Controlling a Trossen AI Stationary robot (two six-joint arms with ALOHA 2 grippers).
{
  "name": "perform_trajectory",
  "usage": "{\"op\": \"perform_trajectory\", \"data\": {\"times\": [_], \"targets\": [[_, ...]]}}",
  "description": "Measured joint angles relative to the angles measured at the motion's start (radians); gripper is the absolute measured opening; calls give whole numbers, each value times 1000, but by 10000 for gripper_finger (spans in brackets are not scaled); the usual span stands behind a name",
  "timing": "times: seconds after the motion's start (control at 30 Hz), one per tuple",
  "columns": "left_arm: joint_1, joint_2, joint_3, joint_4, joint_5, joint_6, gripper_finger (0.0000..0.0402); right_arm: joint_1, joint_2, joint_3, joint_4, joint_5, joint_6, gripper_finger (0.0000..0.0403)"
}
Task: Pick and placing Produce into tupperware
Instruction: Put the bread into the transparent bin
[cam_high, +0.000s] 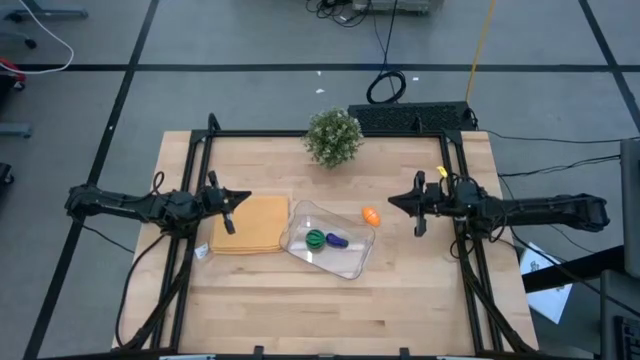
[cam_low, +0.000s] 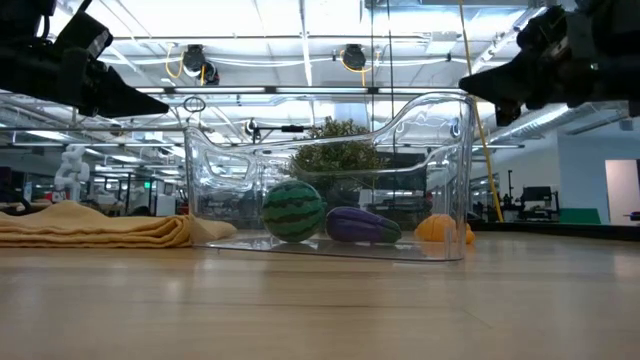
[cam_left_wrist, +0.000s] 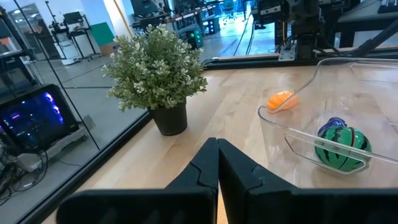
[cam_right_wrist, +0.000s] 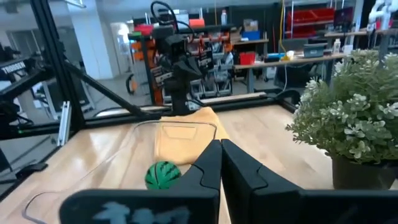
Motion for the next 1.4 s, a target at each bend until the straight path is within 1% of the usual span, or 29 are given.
{"op": "perform_trajectory", "data": {"times": [0.2, 0.6, 0.77, 0.87, 1.0, 1.17, 1.4], "targets": [[0, 0, 0, 0, 1, 0, 3, -7, 44, 87, -64, 0, -19, 0], [0, 0, 0, 4, 0, -2, 3, -70, 147, 210, -71, -8, -52, 0], [0, 0, 0, 4, 0, -3, 3, -106, 193, 262, -78, -87, -53, 0], [0, 0, 0, 4, 0, -3, 3, -121, 215, 299, -79, -90, -53, 0], [0, 0, 0, 4, 0, -3, 3, -139, 238, 365, -125, -112, -64, 0], [0, 0, 0, 4, 0, -3, 3, -156, 271, 427, -145, -113, -76, 0], [0, 0, 0, 4, 0, -3, 3, -187, 312, 545, -263, -113, -101, 0]]}}
